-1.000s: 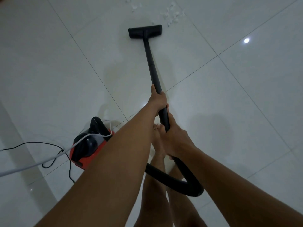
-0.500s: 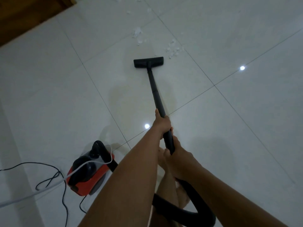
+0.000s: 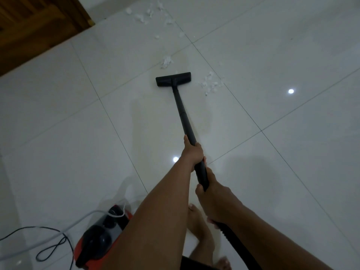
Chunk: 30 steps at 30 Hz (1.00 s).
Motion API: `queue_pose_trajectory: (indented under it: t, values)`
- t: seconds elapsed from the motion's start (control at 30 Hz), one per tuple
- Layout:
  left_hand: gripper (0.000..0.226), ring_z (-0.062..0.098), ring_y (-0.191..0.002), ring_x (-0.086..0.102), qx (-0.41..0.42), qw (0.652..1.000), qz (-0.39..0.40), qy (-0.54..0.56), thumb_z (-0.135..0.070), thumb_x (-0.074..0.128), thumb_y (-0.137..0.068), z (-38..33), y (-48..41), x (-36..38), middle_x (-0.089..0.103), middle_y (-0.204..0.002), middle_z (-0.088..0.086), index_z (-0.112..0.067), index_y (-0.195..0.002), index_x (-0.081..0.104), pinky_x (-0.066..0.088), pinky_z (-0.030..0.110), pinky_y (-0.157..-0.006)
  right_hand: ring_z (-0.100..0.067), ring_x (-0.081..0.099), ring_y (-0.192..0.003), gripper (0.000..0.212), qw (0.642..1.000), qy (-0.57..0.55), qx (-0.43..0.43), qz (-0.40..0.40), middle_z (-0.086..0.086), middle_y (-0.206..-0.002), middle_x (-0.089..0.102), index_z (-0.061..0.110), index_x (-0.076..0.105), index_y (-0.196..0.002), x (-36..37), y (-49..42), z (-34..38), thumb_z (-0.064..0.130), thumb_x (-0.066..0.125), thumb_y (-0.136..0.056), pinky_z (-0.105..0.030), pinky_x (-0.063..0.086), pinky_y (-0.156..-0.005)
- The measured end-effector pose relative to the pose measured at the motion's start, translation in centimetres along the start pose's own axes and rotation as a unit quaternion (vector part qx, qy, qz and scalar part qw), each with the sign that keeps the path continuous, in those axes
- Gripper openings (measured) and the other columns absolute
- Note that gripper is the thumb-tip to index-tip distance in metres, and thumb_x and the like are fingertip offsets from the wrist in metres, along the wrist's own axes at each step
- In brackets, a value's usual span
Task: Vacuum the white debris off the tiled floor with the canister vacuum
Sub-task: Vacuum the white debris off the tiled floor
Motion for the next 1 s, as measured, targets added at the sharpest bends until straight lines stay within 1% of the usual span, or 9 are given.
queue_pose_trajectory:
  t: [0.1,0.3,0.4,0.47,0.6,0.7,0.77,0.9,1.0]
  values:
    - [0.068,0.018,-0.07,0.058,0.004,1.0,-0.003,-0.011,-0.03,0.036,-0.109,-2.4,-1.7,-0.5,0.058,-0.091,0.01,-0.049,-0.158,-0.008,0.062,0.038,-0.078,-0.013,0.056,-0.058,0.067,1.0,0.007,0.001,-0.004,-0.006,-0.086,0.062,0.041,-0.002,-0.163,-1.3,-1.8,1.7,0.036,0.037,-0.11,-0.035,0.06,-0.068]
    - [0.069,0.016,-0.064,0.055,-0.001,1.0,-0.005,-0.002,-0.029,0.036,-0.11,-5.5,-3.7,-1.5,0.057,-0.092,0.01,-0.049,-0.158,-0.01,0.054,0.028,-0.054,-0.014,0.061,-0.06,0.066,1.0,0.01,0.001,-0.001,-0.004,-0.085,0.062,0.04,-0.001,-0.163,-2.6,-4.4,4.2,0.037,0.038,-0.109,-0.035,0.063,-0.069]
    - [0.069,0.016,-0.064,0.054,0.001,1.0,-0.004,0.003,-0.029,0.035,-0.109,-7.0,-4.7,-1.8,0.057,-0.09,0.01,-0.05,-0.157,-0.01,0.054,0.028,-0.054,-0.009,0.059,-0.057,0.065,0.999,0.032,-0.023,0.0,0.001,-0.077,0.059,0.037,0.0,-0.163,-3.6,-5.4,5.3,0.037,0.037,-0.11,-0.021,0.05,-0.052]
    - [0.069,0.016,-0.063,0.054,-0.001,1.0,-0.002,0.019,-0.029,0.036,-0.109,-7.9,-5.5,-1.9,0.056,-0.089,0.01,-0.05,-0.157,-0.009,0.055,0.029,-0.055,-0.006,0.058,-0.055,0.065,0.998,0.043,-0.041,-0.003,0.003,-0.075,0.059,0.035,0.0,-0.163,-4.2,-6.3,6.1,0.037,0.036,-0.11,-0.017,0.044,-0.05]
    - [0.069,0.016,-0.062,0.053,-0.001,0.999,-0.005,0.042,-0.029,0.037,-0.109,-9.9,-7.2,-1.9,0.055,-0.086,0.01,-0.052,-0.157,-0.008,0.056,0.031,-0.058,-0.006,0.061,-0.054,0.067,0.997,0.049,-0.057,-0.002,0.002,-0.075,0.063,0.033,-0.003,-0.164,-5.5,-8.7,6.8,0.038,0.038,-0.11,-0.015,0.047,-0.047]
    - [0.069,0.016,-0.061,0.053,0.0,0.999,-0.012,0.051,-0.029,0.037,-0.109,-11.3,-8.2,-1.5,0.055,-0.085,0.01,-0.052,-0.157,-0.008,0.056,0.03,-0.058,-0.015,0.07,-0.056,0.07,0.998,0.003,-0.055,0.012,-0.003,-0.076,0.07,0.045,-0.003,-0.16,-6.4,-10.6,6.4,0.043,0.042,-0.107,-0.032,0.063,-0.058]
    - [0.069,0.016,-0.061,0.053,0.0,0.998,-0.013,0.067,-0.028,0.038,-0.109,-12.2,-8.8,-1.0,0.055,-0.082,0.01,-0.053,-0.157,-0.006,0.056,0.031,-0.059,-0.02,0.072,-0.056,0.067,0.998,-0.036,-0.045,0.035,-0.009,-0.078,0.072,0.059,-0.002,-0.153,-7.4,-11.5,6.4,0.046,0.044,-0.106,-0.043,0.066,-0.061]
    - [0.068,0.015,-0.058,0.052,-0.002,0.996,-0.017,0.091,-0.027,0.038,-0.109,-14.5,-9.6,-0.1,0.053,-0.079,0.009,-0.054,-0.156,-0.003,0.054,0.03,-0.054,-0.017,0.067,-0.055,0.072,0.979,-0.176,-0.018,0.104,-0.019,-0.088,0.068,0.056,0.002,-0.157,-9.9,-11.7,7.8,0.031,0.048,-0.109,-0.031,0.061,-0.053]
    - [0.066,0.015,-0.057,0.052,-0.004,0.996,-0.022,0.085,-0.027,0.037,-0.109,-15.6,-9.5,0.4,0.054,-0.08,0.009,-0.053,-0.157,-0.001,0.054,0.029,-0.053,-0.013,0.062,-0.053,0.072,0.981,-0.166,-0.017,0.1,-0.013,-0.082,0.063,0.054,0.002,-0.159,-11.4,-11.8,8.3,0.032,0.048,-0.109,-0.026,0.056,-0.051]
Point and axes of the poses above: each hand's wrist, its own y-axis away from the middle knuckle, its own x-axis out of the palm, z = x × y, the point moved 7 cm from there along -y, towards the middle knuckle
